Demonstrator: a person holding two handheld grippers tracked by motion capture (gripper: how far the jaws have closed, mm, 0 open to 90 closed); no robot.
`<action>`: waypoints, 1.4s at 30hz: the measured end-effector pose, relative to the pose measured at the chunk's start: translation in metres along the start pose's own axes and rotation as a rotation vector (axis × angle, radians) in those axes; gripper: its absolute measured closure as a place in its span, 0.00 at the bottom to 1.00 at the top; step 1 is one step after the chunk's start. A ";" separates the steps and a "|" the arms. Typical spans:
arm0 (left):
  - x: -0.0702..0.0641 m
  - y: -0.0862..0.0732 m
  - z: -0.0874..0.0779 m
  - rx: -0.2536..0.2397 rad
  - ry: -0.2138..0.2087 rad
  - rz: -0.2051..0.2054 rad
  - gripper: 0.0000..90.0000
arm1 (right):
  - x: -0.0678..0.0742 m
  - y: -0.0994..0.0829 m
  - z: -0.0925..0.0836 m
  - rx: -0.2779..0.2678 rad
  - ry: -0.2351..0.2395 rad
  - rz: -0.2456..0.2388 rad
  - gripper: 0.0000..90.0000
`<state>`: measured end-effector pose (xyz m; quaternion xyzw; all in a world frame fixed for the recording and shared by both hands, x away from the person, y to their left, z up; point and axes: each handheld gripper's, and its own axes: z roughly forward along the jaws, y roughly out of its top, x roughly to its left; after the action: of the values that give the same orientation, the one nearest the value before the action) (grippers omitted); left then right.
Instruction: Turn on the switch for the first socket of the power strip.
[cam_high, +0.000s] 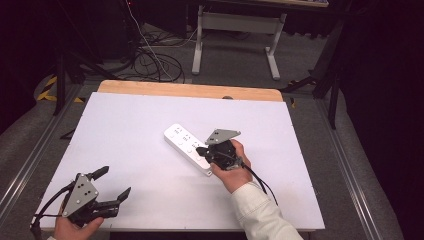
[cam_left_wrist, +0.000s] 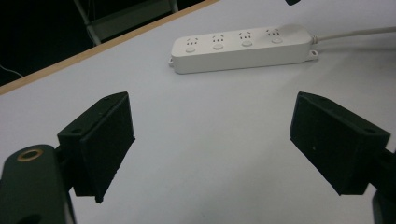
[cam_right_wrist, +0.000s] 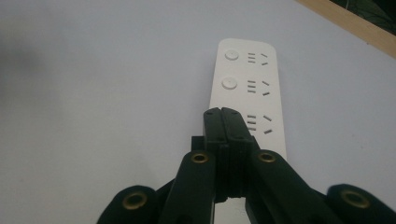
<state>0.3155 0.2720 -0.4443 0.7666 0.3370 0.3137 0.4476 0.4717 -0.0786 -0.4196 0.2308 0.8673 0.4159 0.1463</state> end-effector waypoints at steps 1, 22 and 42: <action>0.000 0.000 0.000 0.000 0.001 0.000 0.16 | 0.000 0.000 -0.001 0.000 -0.001 -0.002 1.00; 0.001 0.000 0.000 -0.002 0.006 -0.002 0.16 | 0.002 0.004 -0.018 -0.042 0.008 -0.040 0.89; 0.001 0.000 -0.002 -0.005 0.010 -0.006 0.16 | -0.001 0.003 -0.067 -0.171 -0.020 -0.012 0.33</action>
<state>0.3144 0.2737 -0.4436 0.7627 0.3408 0.3171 0.4490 0.4435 -0.1210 -0.3762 0.2162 0.8287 0.4852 0.1766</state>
